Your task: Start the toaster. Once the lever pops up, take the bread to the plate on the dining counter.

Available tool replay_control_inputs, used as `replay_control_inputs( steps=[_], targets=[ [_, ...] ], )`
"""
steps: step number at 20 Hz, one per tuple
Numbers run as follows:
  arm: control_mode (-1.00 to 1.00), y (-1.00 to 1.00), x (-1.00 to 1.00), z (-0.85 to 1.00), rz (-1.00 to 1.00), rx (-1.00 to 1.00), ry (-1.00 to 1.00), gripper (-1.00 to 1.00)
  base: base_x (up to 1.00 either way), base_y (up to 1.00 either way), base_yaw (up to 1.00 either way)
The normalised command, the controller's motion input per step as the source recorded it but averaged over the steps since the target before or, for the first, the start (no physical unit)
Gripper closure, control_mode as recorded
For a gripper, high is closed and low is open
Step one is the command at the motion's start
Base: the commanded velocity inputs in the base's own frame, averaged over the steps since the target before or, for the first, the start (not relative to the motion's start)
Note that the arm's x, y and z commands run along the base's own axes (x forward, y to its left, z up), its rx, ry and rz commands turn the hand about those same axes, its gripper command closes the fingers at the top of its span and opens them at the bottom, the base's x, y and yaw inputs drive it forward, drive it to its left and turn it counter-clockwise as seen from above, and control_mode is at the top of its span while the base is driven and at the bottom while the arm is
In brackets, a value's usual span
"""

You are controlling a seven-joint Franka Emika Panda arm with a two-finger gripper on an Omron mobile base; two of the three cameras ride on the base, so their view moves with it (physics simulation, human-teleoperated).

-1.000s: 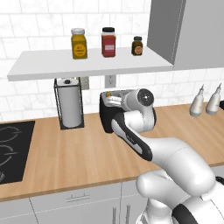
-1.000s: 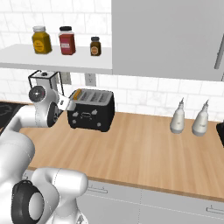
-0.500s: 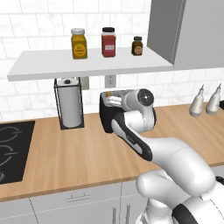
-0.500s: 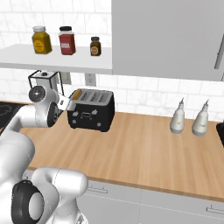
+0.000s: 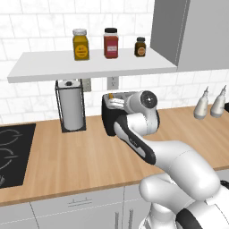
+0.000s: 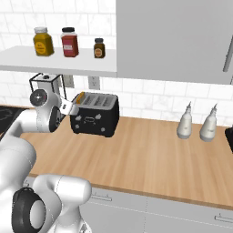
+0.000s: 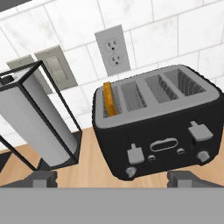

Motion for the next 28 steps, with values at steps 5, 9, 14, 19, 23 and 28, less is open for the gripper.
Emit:
replay_control_inputs(
  steps=[5,9,14,19,23,28],
  targets=[
    [-1.0,0.0,0.0,0.0,0.0,0.0,0.0,-1.0,0.0,0.0,0.0],
    [-1.0,0.0,0.0,0.0,0.0,0.0,0.0,-1.0,0.0,0.0,0.0],
    [-1.0,0.0,0.0,0.0,0.0,0.0,0.0,-1.0,0.0,0.0,0.0],
    [-1.0,0.0,0.0,0.0,0.0,0.0,0.0,-1.0,0.0,0.0,0.0],
    [-1.0,0.0,0.0,0.0,0.0,0.0,0.0,-1.0,0.0,0.0,0.0],
    [-1.0,0.0,0.0,0.0,0.0,0.0,0.0,-1.0,0.0,0.0,0.0]
  ],
)
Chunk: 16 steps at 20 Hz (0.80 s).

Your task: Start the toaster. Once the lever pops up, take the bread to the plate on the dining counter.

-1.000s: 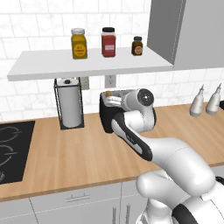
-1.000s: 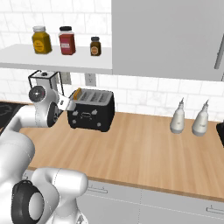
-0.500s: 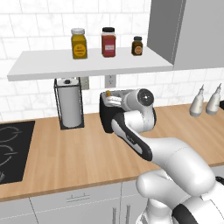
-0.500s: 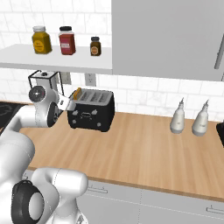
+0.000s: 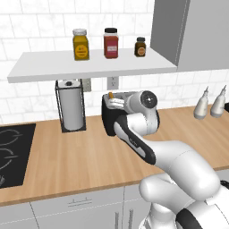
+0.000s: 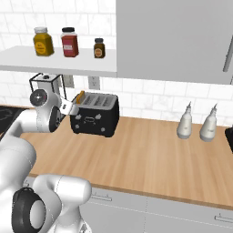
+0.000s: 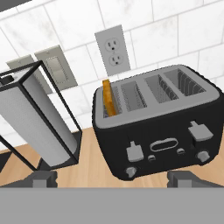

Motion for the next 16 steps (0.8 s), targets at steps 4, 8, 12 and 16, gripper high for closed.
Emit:
replay_control_inputs(
  steps=[4,8,12,16],
  targets=[
    [-1.0,0.0,0.0,0.0,0.0,0.0,0.0,-1.0,0.0,0.0,0.0],
    [-1.0,0.0,0.0,0.0,0.0,0.0,0.0,-1.0,0.0,0.0,0.0],
    [-1.0,0.0,0.0,0.0,0.0,0.0,0.0,-1.0,0.0,0.0,0.0],
    [-1.0,0.0,0.0,0.0,0.0,0.0,0.0,-1.0,0.0,0.0,0.0]
  ],
)
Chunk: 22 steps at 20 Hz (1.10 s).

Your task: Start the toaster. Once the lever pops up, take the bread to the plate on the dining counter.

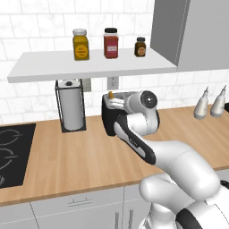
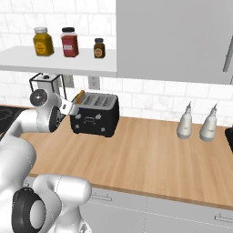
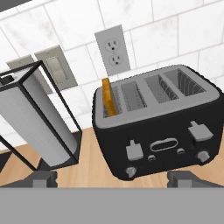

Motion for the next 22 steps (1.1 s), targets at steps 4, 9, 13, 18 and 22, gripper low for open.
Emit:
replay_control_inputs(
  steps=[4,9,13,18,22],
  targets=[
    [-1.0,0.0,0.0,0.0,0.0,0.0,0.0,-1.0,0.0,0.0,0.0],
    [-1.0,0.0,0.0,0.0,0.0,0.0,0.0,-1.0,0.0,0.0,0.0],
    [-1.0,0.0,0.0,0.0,0.0,0.0,0.0,-1.0,0.0,0.0,0.0],
    [-1.0,0.0,0.0,0.0,0.0,0.0,0.0,-1.0,0.0,0.0,0.0],
    [-1.0,0.0,0.0,0.0,0.0,0.0,0.0,-1.0,0.0,0.0,0.0]
  ],
)
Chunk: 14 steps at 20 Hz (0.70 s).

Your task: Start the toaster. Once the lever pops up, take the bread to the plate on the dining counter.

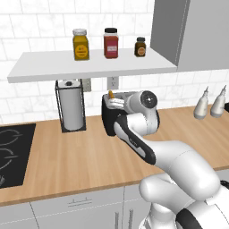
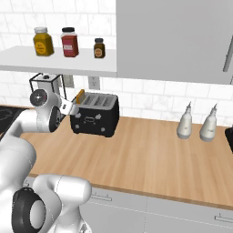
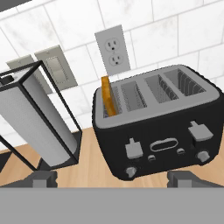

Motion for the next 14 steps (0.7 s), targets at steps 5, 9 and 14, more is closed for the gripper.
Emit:
replay_control_inputs(
  steps=[5,9,14],
  targets=[
    [-1.0,0.0,0.0,0.0,0.0,0.0,0.0,-1.0,0.0,0.0,0.0],
    [-1.0,0.0,0.0,0.0,0.0,0.0,0.0,-1.0,0.0,0.0,0.0],
    [-1.0,0.0,0.0,0.0,0.0,0.0,0.0,-1.0,0.0,0.0,0.0]
  ],
)
